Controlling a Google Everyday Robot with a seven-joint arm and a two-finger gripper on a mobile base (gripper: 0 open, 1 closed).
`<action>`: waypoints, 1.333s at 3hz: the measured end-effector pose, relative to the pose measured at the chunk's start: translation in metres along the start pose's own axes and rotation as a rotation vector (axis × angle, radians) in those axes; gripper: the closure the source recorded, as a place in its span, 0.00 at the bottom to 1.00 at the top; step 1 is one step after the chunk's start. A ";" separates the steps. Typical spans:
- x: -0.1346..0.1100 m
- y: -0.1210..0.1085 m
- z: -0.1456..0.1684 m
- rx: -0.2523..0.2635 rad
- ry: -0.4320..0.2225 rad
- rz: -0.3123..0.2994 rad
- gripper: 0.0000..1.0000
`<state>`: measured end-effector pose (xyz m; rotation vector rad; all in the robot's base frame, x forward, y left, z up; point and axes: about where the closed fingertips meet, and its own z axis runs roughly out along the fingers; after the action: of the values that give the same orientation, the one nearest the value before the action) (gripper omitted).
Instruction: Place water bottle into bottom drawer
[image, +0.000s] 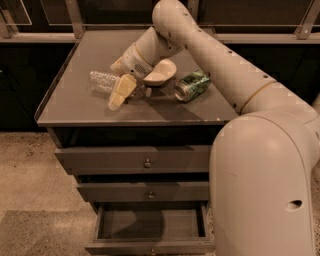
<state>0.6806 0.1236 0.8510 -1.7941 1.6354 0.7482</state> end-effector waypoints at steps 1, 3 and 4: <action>0.000 0.000 0.000 0.000 0.000 0.000 0.20; 0.000 0.000 0.000 0.000 0.000 0.000 0.66; 0.000 0.000 0.000 0.000 0.000 0.000 0.88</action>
Offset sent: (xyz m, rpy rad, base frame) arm 0.0000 0.0000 0.0000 0.0000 0.0000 0.0000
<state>0.6806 0.1237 0.8509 -1.7942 1.6353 0.7484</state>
